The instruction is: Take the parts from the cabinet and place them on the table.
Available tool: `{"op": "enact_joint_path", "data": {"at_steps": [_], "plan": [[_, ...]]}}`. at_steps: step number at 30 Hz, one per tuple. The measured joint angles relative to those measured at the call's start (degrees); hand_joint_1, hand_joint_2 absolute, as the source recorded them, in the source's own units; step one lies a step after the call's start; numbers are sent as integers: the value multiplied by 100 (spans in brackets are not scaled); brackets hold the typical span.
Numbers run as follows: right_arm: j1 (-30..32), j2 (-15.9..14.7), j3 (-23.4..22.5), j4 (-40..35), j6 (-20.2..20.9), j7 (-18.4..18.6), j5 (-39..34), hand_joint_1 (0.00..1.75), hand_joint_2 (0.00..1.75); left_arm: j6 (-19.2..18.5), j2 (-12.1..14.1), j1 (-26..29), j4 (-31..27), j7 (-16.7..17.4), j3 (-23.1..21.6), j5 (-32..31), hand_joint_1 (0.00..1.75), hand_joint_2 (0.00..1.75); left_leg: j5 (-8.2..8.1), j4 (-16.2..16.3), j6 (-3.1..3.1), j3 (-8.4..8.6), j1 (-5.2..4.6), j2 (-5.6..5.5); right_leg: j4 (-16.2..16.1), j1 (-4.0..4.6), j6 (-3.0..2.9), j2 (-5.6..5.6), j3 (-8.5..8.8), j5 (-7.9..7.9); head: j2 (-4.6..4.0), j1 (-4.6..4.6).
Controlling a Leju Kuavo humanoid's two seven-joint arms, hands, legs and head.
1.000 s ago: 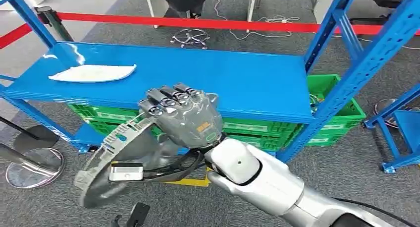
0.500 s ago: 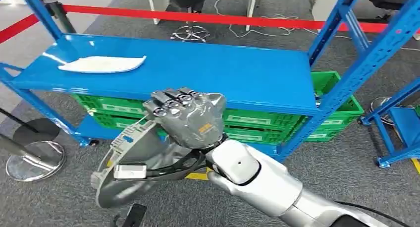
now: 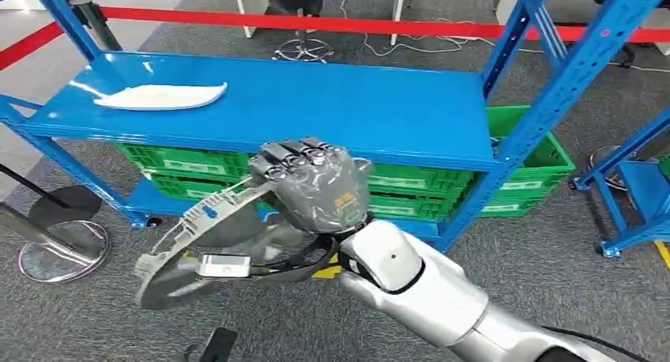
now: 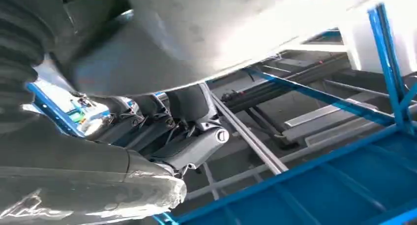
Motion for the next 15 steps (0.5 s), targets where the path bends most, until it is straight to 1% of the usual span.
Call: {"op": "enact_joint_path", "data": {"at_steps": [1, 2, 3, 4, 5, 6, 7, 8, 9, 10, 12, 13, 14, 15], "plan": [[-1, 0, 0, 0, 9, -20, -40, 175, 175, -5, 16, 4, 0, 4, 0, 0, 0, 175, -290, 408, -23, -137, 12, -1, 0, -1, -9, -7, -48, 33, 0, 0], [5, 0, 0, 7, 24, -24, -61, 175, 175, -9, 33, 6, 0, 9, 0, 0, 0, 175, -521, 838, -46, -275, 21, -1, 5, 0, -7, -8, -100, 63, 0, 2], [18, 0, 2, 22, 31, -31, -83, 175, 175, -15, 46, 9, 0, 13, 0, 0, 0, 175, -663, 1164, -70, -359, 24, -1, 21, -2, 1, -8, -151, 87, 0, -2], [32, 0, 2, 31, 37, -35, -90, 175, 175, -15, 53, 12, 0, 13, 0, 2, 0, 175, -677, 1274, -97, -347, 33, 0, 46, -10, 12, -8, -203, 110, 0, 0], [37, 0, 2, 37, 42, -37, -101, 175, 175, -15, 64, 12, 0, 13, 0, 2, 0, 175, -581, 1173, -124, -237, 48, 0, 80, -25, 35, -6, -258, 126, 0, 0], [36, 0, 2, 39, 42, -37, -103, 175, 175, -15, 72, 10, 0, 13, 0, 2, 0, 175, -401, 856, -153, -23, 71, 1, 123, -41, 57, -1, -314, 140, 0, -2], [33, 0, 2, 39, 46, -37, -109, 175, 175, -15, 79, 7, 0, 13, 0, 2, 0, 175, -209, 425, -177, 245, 98, 3, 169, -60, 80, 6, -361, 151, 0, 0], [33, 0, 2, 39, 57, -37, -123, 175, 175, -15, 81, 4, 0, 13, 0, 2, 0, 175, -118, -22, -213, 494, 133, -1, 247, -61, 114, 8, -416, 145, 0, -5], [26, 0, 0, 37, 59, -37, -138, 175, 175, -15, 70, -4, 0, 13, 0, 2, 0, 175, -194, -142, -204, 532, 83, -17, 322, -16, 163, 14, -500, 152, 0, -33], [25, 0, -2, 39, 70, -37, -142, 175, 175, -13, 74, -12, 0, 13, 0, 2, 0, 175, -184, -107, -82, 479, 91, -27, 342, -20, 180, 20, -546, 180, 0, -22], [29, 0, -2, 42, 72, -37, -151, 175, 175, -15, 77, 18, 0, 13, 0, 4, 0, 175, -143, -108, -14, 450, 55, -32, 321, -39, 228, 13, -554, 238, 0, -20], [28, 0, 0, 42, 74, -37, -155, 175, 175, -15, 74, 29, 0, 13, 0, 5, 0, 175, -105, -124, 45, 435, 57, -27, 313, -47, 255, 13, -565, 266, 0, -15], [28, 0, 0, 42, 74, -40, -158, 175, 175, -13, 74, 25, 0, 13, 0, 4, 0, 175, -62, -148, 114, 414, 78, -5, 352, -62, 274, 16, -639, 204, 0, -22], [26, 0, 0, 42, 79, -40, -168, 175, 175, -13, 77, 15, -2, 13, 0, 4, 0, 175, -30, -148, 163, 384, 76, -5, 522, -62, 299, 12, -706, -4, 0, 4]]}}
